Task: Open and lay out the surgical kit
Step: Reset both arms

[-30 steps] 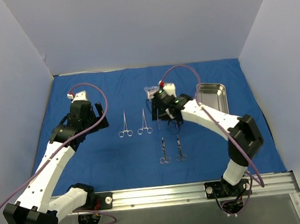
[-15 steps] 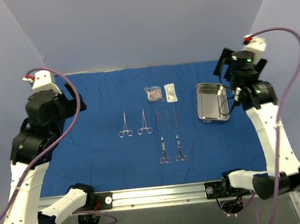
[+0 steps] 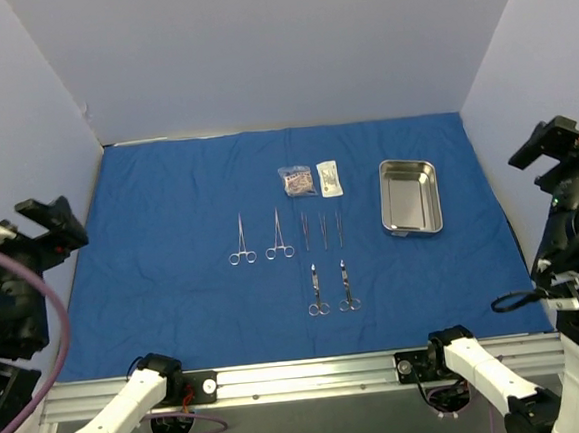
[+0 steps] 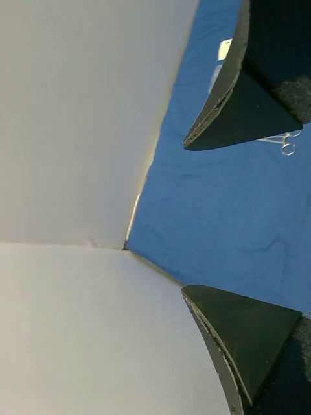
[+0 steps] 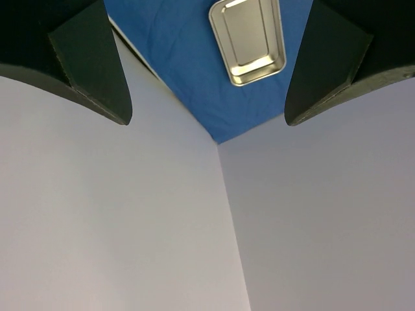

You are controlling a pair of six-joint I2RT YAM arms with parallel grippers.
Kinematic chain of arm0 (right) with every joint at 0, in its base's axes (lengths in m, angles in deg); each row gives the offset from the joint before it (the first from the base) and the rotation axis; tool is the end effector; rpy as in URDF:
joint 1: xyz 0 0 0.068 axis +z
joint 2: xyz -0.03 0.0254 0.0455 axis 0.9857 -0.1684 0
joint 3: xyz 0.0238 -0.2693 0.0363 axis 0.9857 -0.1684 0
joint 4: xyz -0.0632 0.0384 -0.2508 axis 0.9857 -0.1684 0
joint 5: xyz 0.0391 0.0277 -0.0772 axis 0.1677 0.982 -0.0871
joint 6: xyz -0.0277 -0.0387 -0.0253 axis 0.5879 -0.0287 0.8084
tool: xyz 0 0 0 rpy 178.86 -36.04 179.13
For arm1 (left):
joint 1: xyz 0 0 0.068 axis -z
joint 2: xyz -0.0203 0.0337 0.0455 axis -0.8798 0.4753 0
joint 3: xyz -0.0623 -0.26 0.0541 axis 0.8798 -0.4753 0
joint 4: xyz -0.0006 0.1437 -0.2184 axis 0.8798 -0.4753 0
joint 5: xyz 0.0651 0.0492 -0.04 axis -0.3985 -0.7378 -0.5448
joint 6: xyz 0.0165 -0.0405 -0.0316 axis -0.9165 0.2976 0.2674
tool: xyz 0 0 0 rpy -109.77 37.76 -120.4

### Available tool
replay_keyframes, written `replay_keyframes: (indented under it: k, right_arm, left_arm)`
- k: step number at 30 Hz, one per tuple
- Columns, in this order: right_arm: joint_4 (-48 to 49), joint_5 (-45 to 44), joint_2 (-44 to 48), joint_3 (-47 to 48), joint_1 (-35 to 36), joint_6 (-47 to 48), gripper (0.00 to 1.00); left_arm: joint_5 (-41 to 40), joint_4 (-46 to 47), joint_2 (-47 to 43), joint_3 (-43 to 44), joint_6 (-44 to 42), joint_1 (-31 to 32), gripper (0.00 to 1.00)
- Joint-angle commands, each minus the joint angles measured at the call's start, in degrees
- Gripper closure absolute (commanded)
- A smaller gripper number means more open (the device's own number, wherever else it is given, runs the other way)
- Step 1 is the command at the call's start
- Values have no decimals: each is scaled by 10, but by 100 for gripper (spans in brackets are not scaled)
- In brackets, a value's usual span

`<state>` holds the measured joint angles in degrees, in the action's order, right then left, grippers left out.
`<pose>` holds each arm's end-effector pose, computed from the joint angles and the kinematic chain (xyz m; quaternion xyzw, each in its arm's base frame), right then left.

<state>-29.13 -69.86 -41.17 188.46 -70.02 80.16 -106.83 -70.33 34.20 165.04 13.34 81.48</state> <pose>0.0575 -0.0100 0.5794 0.1954 0.5467 -0.0909 0.8091 0.0280 0.0119 0.5480 -0.1549 0.6716 0.0333 0.7238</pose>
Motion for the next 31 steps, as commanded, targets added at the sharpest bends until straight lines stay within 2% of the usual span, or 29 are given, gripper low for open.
replay_keyframes:
  k: [1,9,31]
  right_arm:
    - [26,-14,5,1,7,43,0]
    - [55,-11,36,-24,16,49,0]
    - [86,16,43,-54,25,45,0]
  left_arm:
    - [-45,-8,-7,21,-44,-3,6]
    - [-59,12,-27,16,-45,-3,6]
    - [-76,41,-44,-1,-49,-3,6]
